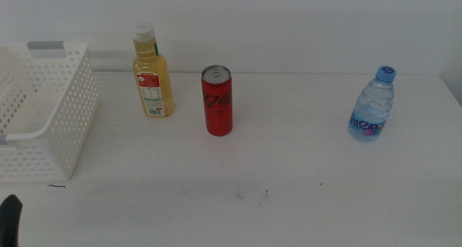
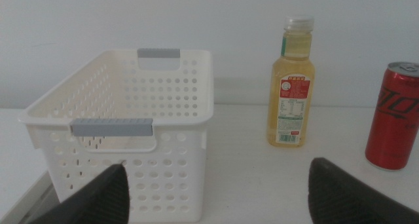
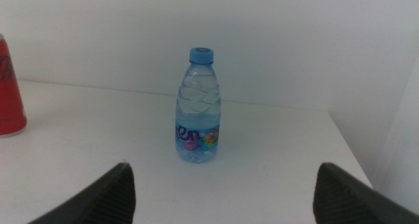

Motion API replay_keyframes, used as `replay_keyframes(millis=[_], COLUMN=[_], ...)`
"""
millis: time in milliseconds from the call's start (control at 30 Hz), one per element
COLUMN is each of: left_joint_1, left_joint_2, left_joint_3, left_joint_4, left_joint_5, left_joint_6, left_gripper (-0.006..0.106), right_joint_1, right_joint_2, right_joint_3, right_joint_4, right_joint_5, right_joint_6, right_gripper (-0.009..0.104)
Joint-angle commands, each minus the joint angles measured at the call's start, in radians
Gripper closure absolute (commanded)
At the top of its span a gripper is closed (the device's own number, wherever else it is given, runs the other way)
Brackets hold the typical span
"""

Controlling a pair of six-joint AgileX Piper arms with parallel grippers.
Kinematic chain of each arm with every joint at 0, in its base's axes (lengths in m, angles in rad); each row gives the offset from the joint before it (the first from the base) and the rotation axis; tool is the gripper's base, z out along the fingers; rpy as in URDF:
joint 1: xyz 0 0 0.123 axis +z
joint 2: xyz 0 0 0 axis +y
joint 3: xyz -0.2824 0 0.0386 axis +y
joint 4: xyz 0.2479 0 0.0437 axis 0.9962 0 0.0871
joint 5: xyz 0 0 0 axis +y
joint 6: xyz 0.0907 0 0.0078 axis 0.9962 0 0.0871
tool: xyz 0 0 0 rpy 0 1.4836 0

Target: Use arms to grab the bottles and put them into the dustbin to the left of the table.

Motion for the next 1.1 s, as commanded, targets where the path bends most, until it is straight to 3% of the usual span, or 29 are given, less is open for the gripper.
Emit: replay_keyframes(millis=[0,167,367,633,833,1067], left_joint_1=[0.001,-0.082,-0.355,-0.633,-0.666,-0.666], left_joint_2=[-0.004,0.148,0.625,1.207,1.463,1.564], left_joint_3=[-0.001,-0.001,-0.001,-0.001,-0.001,-0.001], left_joint_4=[-0.002,-0.043,-0.021,-0.173,-0.198,-0.187], left_joint_5=[-0.015,-0.112,-0.553,-1.057,-1.370,-1.370], left_joint_6=[-0.007,-0.007,-0.007,-0.007,-0.007,-0.038], left_gripper=[0.007,0.007,0.007,0.007,0.007,0.007], right_joint_1=[-0.003,-0.003,-0.003,-0.003,-0.003,-0.003], right_joint_2=[-0.005,-0.005,-0.005,-0.005,-0.005,-0.005], right_joint_3=[0.003,0.003,0.003,0.003,0.003,0.003], right_joint_4=[-0.009,-0.009,-0.009,-0.009,-0.009,-0.009], right_joint_5=[-0.009,-0.009,-0.009,-0.009,-0.009,-0.009], right_joint_6=[-0.003,-0.003,-0.003,-0.003,-0.003,-0.003], right_gripper=[0.013,0.013,0.013,0.013,0.013,0.013])
